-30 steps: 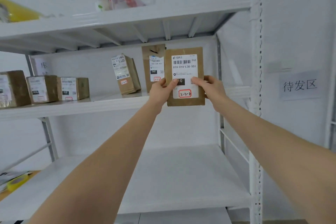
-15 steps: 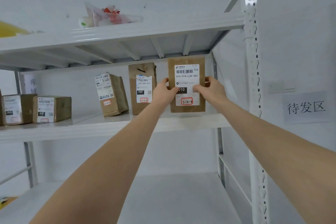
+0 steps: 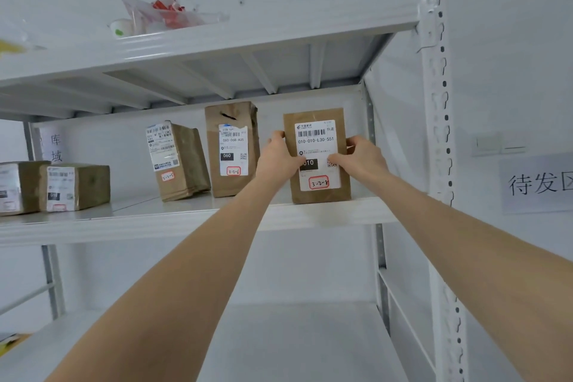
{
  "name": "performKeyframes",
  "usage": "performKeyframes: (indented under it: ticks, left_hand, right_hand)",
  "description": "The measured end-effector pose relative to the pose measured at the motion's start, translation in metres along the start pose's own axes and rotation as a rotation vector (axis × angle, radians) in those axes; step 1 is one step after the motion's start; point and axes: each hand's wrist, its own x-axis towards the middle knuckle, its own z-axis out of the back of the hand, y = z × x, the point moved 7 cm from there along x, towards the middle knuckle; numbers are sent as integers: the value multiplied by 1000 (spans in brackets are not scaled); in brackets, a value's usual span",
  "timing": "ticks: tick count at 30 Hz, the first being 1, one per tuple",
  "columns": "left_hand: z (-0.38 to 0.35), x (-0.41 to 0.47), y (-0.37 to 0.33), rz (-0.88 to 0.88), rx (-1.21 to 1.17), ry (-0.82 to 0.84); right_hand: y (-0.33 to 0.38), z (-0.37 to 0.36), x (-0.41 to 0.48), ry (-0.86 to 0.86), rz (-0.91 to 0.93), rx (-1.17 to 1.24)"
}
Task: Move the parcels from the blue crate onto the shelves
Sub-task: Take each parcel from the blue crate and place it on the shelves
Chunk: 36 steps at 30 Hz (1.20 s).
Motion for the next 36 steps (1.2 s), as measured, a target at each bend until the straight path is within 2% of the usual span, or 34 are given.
performKeyframes:
  ticks: [6,9,12,14,18,20,36]
  left_hand:
    - [14,9,-16,-123,184,-118]
    - [24,12,-37,-305,355,-200]
    - [23,18,-57,-462,467,-193]
    - [18,24,-65,-516,509,-155]
    - [5,31,-69,-524,561,-101]
    - [0,32,-68,-515,600,-84]
    - [-10,52,-60,-485,580,-54]
  right_hand:
    - [-1,-3,-3,-41,24,-52]
    - [-3,-4,-3,-96,6,-108]
    - [3,-1,-11,-243,56,-252]
    - [13,-2,-22,-346,192,-410]
    - [22,-26,-42,-347,526,-605]
    - [17,-35,-45,-342,601,-631]
    - [3,-43,-27,-186,554,-575]
